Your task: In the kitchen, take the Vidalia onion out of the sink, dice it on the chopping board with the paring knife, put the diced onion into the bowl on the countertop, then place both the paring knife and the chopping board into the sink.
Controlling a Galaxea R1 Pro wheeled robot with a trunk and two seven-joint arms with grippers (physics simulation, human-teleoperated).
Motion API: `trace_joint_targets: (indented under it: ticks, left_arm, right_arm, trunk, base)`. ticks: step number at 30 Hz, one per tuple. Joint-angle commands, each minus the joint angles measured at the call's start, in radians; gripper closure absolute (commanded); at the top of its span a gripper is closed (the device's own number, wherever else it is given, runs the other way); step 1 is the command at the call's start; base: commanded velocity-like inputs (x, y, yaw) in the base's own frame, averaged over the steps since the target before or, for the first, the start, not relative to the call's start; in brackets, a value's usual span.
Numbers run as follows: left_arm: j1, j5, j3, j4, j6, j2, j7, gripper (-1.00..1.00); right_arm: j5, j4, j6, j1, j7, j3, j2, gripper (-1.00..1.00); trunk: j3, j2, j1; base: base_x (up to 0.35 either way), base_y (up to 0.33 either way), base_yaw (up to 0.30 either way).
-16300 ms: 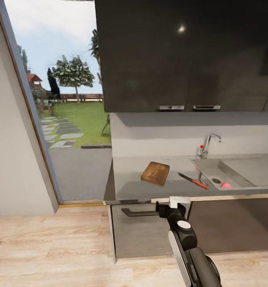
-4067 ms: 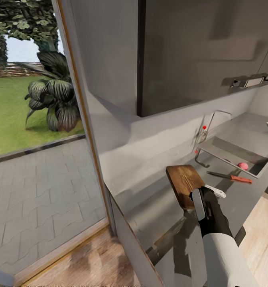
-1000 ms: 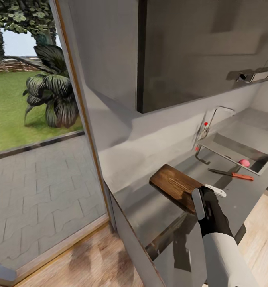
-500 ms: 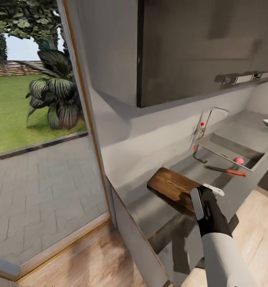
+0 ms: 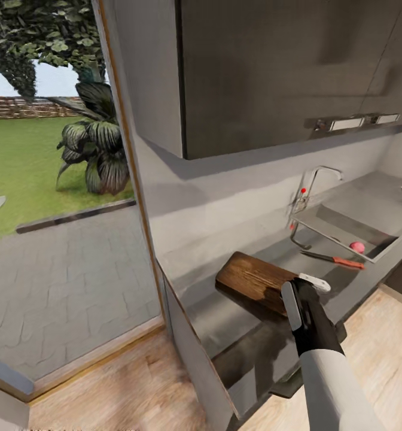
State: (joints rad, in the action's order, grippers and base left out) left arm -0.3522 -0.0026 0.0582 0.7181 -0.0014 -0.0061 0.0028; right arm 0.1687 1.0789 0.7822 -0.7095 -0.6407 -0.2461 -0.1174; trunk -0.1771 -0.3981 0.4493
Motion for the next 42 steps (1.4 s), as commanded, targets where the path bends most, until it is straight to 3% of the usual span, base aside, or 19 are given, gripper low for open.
trace_joint_targets:
  ticks: [1, 34, 42]
  left_arm:
    - [0.0, 0.0, 0.0, 0.0, 0.0, 0.0, 0.0, -1.0]
    - [0.001, 0.0, 0.0, -0.033, 0.0, -0.003, 0.0, -1.0]
    - [0.001, 0.0, 0.002, -0.044, -0.003, -0.009, -0.001, -1.0]
  right_arm:
    - [0.009, 0.001, 0.002, -0.001, -0.008, 0.001, 0.0, 1.0]
    - [0.011, 0.001, 0.002, -0.001, 0.002, 0.01, -0.002, 1.0]
    - [0.011, 0.001, 0.002, -0.001, 0.004, 0.043, -0.002, 1.0]
  trunk:
    - [-0.001, -0.002, 0.001]
    - [0.034, -0.002, 0.001]
    - [0.042, -0.002, 0.001]
  base:
    - [0.0, -0.317, 0.214]
    - [-0.088, -0.31, 0.236]
    - [-0.054, -0.309, 0.245]
